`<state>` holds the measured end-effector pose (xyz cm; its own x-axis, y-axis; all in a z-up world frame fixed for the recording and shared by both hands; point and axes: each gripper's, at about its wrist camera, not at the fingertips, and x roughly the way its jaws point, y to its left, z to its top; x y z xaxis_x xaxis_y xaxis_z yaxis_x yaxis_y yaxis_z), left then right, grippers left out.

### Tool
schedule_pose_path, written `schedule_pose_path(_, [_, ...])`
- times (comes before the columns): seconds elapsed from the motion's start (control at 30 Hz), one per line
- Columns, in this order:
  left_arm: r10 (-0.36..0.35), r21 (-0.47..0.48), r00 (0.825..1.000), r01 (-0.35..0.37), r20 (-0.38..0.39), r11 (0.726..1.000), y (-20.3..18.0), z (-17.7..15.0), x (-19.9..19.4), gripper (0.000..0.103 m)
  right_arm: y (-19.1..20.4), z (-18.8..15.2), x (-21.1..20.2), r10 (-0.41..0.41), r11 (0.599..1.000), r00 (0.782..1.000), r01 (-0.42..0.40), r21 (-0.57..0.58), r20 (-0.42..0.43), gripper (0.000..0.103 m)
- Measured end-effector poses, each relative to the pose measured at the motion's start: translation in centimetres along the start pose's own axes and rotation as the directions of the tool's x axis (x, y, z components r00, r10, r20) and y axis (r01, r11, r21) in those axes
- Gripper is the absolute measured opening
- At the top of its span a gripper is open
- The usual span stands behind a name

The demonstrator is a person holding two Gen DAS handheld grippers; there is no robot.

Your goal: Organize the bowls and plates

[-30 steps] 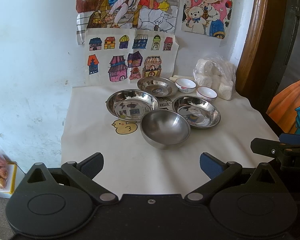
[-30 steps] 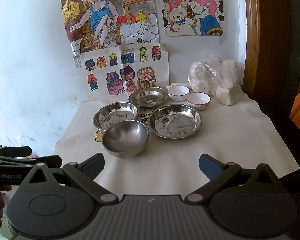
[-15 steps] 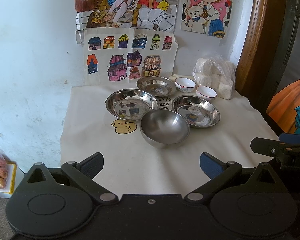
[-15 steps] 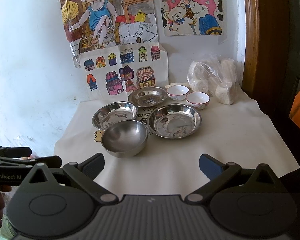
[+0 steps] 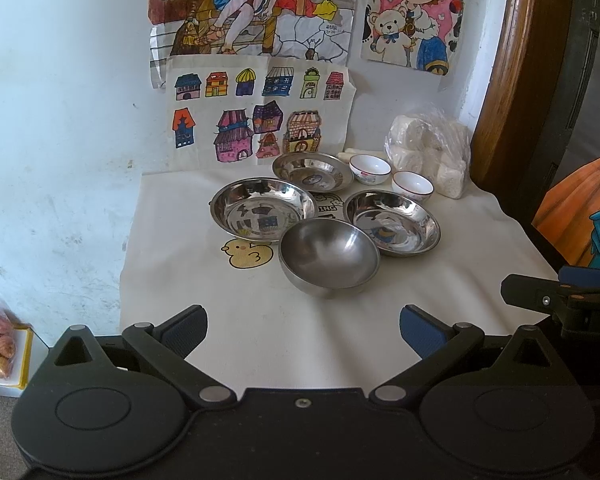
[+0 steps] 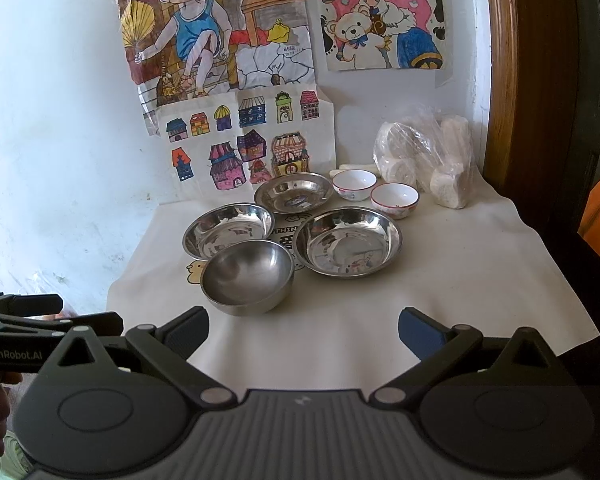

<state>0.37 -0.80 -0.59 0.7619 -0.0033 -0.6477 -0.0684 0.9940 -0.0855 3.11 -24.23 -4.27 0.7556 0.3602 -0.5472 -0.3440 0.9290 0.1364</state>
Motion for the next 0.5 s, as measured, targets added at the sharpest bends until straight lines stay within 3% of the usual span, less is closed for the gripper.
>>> schedule_pose_path(0.5, [0.0,0.0,1.0,0.0,-0.004,1.0,-0.16,-0.03,0.39,0.102,-0.04,0.16,0.1,0.001,1.0,1.0,-0.001,0.003,-0.003,0.103])
